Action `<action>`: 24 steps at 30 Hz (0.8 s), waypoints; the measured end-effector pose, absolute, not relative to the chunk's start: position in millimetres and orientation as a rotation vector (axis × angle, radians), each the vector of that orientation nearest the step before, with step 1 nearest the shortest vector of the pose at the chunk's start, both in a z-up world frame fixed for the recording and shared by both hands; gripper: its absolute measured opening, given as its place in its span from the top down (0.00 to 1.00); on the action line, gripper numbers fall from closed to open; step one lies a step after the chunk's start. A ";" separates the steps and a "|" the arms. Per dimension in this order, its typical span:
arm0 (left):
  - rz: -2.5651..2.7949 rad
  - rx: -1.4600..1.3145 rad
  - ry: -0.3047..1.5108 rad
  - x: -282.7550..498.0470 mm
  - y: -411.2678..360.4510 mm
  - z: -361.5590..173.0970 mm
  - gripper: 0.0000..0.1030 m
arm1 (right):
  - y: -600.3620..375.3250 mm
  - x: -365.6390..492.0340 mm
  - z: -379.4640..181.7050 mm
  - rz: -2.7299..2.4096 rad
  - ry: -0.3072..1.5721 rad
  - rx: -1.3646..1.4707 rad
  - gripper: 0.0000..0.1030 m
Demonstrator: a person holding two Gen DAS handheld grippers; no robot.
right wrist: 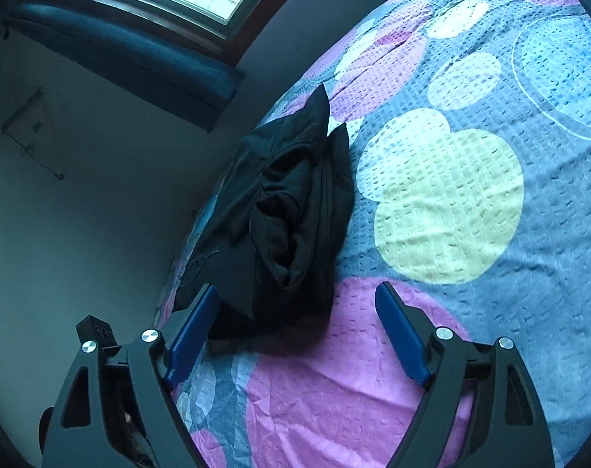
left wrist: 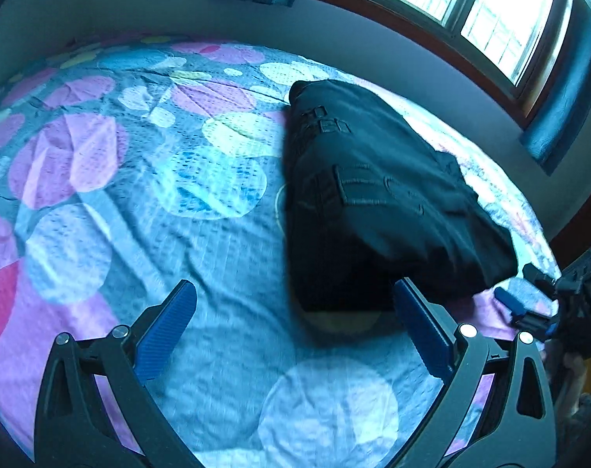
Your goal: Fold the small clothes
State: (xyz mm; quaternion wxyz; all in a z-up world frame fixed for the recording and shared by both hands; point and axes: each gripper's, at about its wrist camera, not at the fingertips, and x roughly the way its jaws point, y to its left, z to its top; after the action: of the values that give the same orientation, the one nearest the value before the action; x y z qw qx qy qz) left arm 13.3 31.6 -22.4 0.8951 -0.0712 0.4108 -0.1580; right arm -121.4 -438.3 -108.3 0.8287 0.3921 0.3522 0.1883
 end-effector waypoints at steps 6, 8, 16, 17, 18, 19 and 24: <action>-0.298 -0.107 0.835 -9.2 31.5 -19.3 0.02 | -420.7 -134.5 -103.5 0.299 0.809 0.711 0.21; -0.287 -0.096 0.829 -12.0 30.6 -16.3 0.02 | -413.5 -136.6 -101.3 0.268 0.817 0.679 0.21; -0.241 -0.077 0.796 -17.2 27.4 -11.5 0.02 | -379.4 -143.4 -87.0 0.117 0.848 0.453 0.21; -0.237 -0.069 0.794 -17.7 26.2 -11.4 0.02 | -375.0 -145.0 -84.8 0.105 0.846 0.420 0.21; -0.235 -0.060 0.791 -18.6 24.6 -11.2 0.02 | -370.3 -147.3 -82.4 0.092 0.841 0.381 0.21; -0.233 -0.052 0.789 -19.2 23.4 -11.0 0.02 | -365.9 -147.7 -80.7 0.083 0.836 0.351 0.21; -0.224 -0.014 0.764 -23.0 17.8 -9.7 0.02 | -352.5 -146.0 -77.4 0.063 0.826 0.275 0.20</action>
State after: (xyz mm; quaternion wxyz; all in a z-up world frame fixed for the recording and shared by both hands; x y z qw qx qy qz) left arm -23.0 17.8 -9.7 0.9218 -0.0070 0.3721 -0.1089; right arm -146.0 -352.5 -77.4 0.9063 0.1332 0.4000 0.0307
